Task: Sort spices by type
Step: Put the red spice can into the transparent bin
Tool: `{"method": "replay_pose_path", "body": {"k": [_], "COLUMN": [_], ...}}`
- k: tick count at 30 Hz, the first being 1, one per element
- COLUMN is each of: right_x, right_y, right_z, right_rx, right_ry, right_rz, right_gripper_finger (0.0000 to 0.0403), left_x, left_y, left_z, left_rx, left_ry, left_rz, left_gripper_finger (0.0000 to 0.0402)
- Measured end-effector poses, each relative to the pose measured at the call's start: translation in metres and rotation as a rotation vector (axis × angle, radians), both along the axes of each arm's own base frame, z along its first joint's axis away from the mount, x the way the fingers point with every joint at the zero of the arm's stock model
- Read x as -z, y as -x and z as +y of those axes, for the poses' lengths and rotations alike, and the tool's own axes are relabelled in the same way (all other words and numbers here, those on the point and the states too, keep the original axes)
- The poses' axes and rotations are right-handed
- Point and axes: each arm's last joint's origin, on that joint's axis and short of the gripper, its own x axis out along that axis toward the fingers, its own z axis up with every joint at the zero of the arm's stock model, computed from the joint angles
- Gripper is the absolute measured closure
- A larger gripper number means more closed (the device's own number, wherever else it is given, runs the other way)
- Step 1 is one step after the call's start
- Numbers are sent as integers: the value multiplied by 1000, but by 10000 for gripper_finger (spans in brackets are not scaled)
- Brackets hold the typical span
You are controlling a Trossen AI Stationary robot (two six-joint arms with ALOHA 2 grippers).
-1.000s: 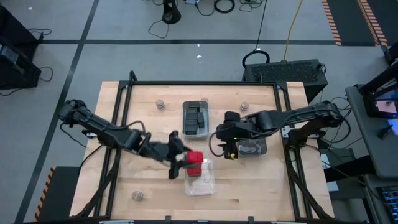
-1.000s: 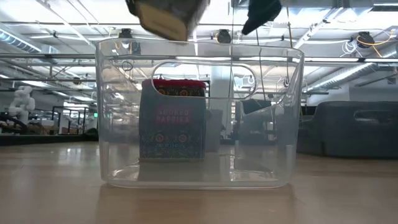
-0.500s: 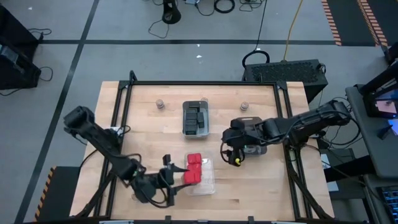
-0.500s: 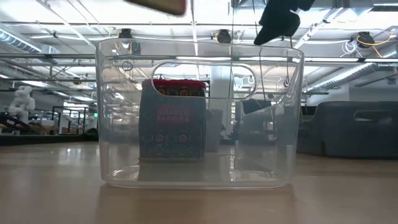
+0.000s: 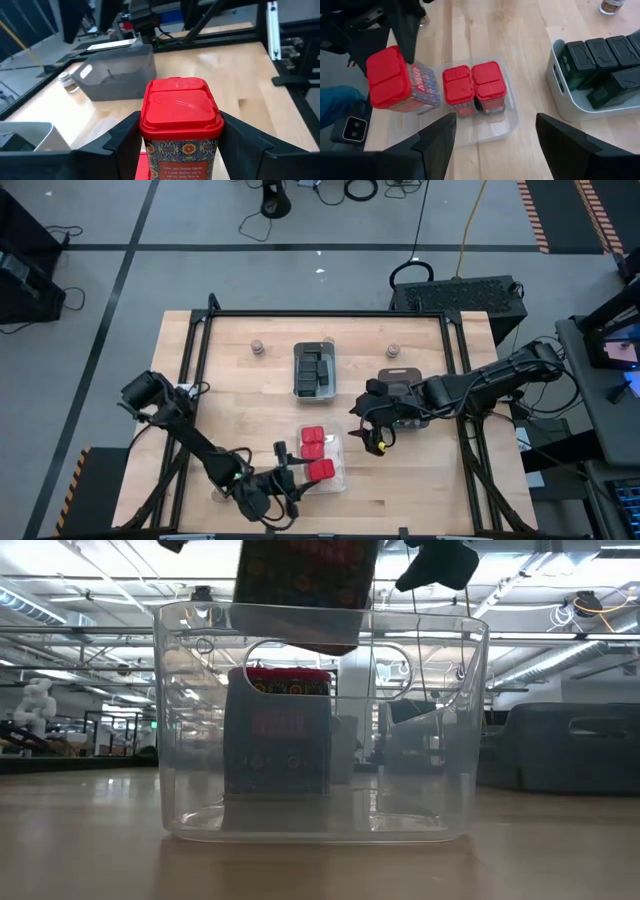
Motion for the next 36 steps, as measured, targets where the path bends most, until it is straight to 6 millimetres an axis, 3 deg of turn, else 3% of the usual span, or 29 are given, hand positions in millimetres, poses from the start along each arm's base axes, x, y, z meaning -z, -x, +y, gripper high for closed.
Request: {"method": "replay_pose_path", "body": {"k": [13, 24, 36], "right_x": [-1, -1, -1], "right_y": [1, 1, 1], "right_z": [7, 8, 8], "right_rx": [-22, -25, -33], "right_ry": [-7, -7, 2], "right_rz": [-19, -19, -19], "right_gripper_finger": [144, 144, 145], "left_x": [27, 35, 38], "left_y": [-7, -11, -13], "left_z": [-1, 9, 13], "left_rx": [16, 14, 7], "left_ry": [39, 38, 126], "left_rz": [65, 143, 168], "left_gripper_finger": [180, 179, 81]}}
